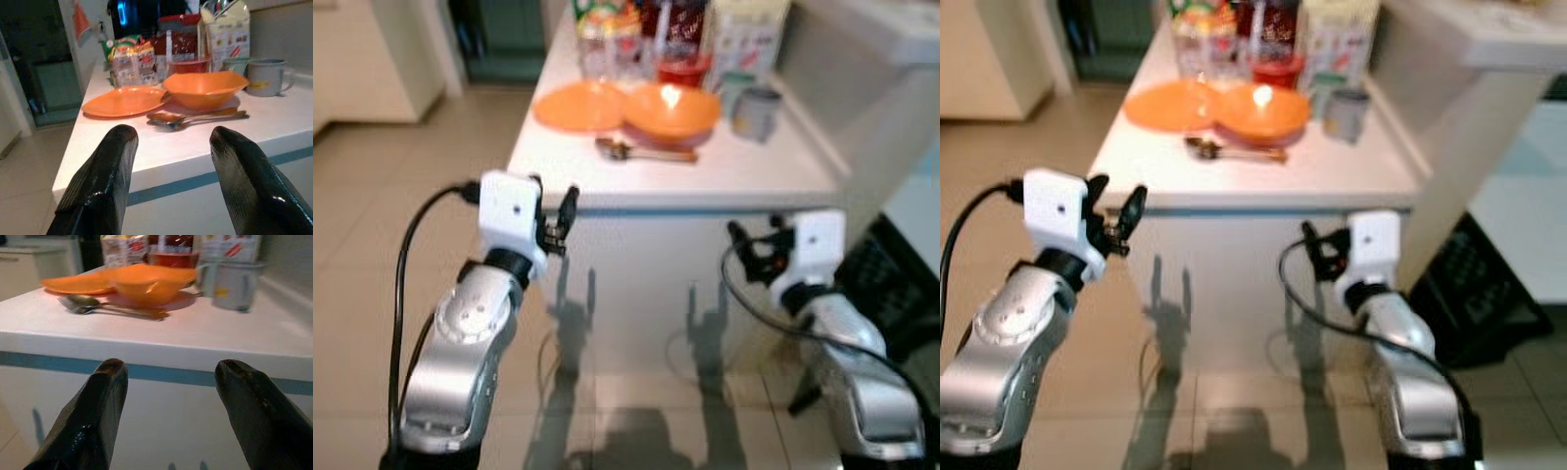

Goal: Setting the table

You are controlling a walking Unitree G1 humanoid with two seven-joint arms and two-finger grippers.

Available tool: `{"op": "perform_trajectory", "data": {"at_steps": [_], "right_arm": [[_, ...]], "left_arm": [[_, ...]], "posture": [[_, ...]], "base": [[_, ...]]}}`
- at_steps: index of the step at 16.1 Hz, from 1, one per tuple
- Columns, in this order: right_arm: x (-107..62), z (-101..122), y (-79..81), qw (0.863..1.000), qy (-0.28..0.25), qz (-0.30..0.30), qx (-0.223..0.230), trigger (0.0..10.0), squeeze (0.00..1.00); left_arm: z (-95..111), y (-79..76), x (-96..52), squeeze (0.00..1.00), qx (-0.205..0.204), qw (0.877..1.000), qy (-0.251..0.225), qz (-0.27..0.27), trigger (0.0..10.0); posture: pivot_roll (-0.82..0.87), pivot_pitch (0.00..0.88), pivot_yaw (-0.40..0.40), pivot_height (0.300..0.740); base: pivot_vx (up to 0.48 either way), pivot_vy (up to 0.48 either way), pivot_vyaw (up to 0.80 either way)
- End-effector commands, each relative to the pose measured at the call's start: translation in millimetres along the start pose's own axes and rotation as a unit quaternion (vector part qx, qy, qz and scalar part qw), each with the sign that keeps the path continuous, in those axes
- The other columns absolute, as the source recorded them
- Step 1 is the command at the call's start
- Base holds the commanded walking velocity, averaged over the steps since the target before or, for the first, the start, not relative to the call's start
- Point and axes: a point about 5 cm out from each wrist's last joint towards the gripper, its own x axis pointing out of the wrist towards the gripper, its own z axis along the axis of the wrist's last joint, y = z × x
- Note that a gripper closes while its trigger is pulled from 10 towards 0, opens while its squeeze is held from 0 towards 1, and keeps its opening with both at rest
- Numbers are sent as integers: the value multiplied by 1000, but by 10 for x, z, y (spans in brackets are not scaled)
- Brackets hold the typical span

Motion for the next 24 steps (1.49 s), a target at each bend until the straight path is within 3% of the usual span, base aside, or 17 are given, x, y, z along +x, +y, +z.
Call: {"op": "perform_trajectory", "data": {"at_steps": [1,4,10,16,20,24], "right_arm": [[33,50,18,1000,-8,6,-8,10000,0],[63,92,-13,1000,-15,1,-21,10000,0],[97,158,-44,999,-26,-1,-31,10000,0],[56,198,-135,999,-28,10,-36,10000,0],[-70,345,-184,993,-43,105,-27,10000,0],[-391,706,-172,967,-122,221,27,10000,0]], "left_arm": [[-3,32,5,0,13,1000,-2,10,10000],[-16,54,7,0,24,1000,-1,18,10000],[-42,5,2,0,19,1000,-1,3,10000],[-55,-28,0,0,13,1000,-1,-9,10000],[-5,-101,-38,0,8,999,-12,-48,10000],[67,-284,-236,0,-11,992,-29,-123,10000]], "posture": [[59,3,-9,740],[60,3,-14,740],[53,0,-19,740],[51,0,-23,740],[53,0,-23,740],[50,61,-29,740]], "base": [[251,0,0],[401,0,0],[436,0,757],[435,0,0],[213,0,0],[0,0,0]]}}
